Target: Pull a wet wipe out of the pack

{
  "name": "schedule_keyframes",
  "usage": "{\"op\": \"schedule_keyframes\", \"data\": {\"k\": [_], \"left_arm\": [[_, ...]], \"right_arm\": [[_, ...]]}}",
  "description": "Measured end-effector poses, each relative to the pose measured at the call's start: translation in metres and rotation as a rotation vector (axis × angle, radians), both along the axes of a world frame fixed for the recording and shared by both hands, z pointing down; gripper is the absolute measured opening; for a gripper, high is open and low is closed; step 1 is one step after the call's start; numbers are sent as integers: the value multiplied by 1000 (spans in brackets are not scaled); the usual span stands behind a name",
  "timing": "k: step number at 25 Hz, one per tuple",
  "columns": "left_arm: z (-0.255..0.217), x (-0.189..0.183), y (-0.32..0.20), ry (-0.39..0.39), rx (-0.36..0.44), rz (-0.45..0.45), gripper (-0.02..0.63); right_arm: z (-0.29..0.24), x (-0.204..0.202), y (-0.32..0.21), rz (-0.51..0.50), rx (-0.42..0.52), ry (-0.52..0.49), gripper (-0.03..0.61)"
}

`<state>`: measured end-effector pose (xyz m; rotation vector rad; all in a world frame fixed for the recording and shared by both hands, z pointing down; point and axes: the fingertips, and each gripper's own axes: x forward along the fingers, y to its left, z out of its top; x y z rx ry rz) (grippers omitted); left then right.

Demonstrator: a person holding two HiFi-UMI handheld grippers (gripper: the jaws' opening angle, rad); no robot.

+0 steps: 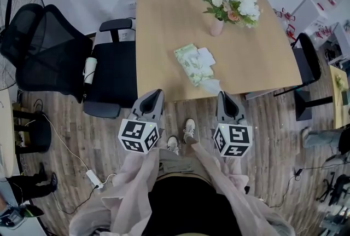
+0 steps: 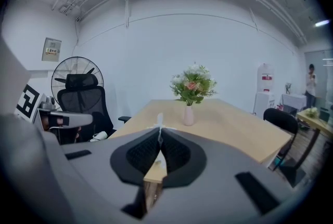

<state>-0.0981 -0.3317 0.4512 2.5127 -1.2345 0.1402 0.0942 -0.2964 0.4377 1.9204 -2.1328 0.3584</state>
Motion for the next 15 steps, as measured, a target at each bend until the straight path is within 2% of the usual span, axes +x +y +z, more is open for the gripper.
{"op": "schedule_keyframes", "data": {"k": [15], "left_arm": [[3, 3, -4, -2, -9, -2, 11]], "right_arm": [[0, 0, -3, -14, -6, 1, 11]]}}
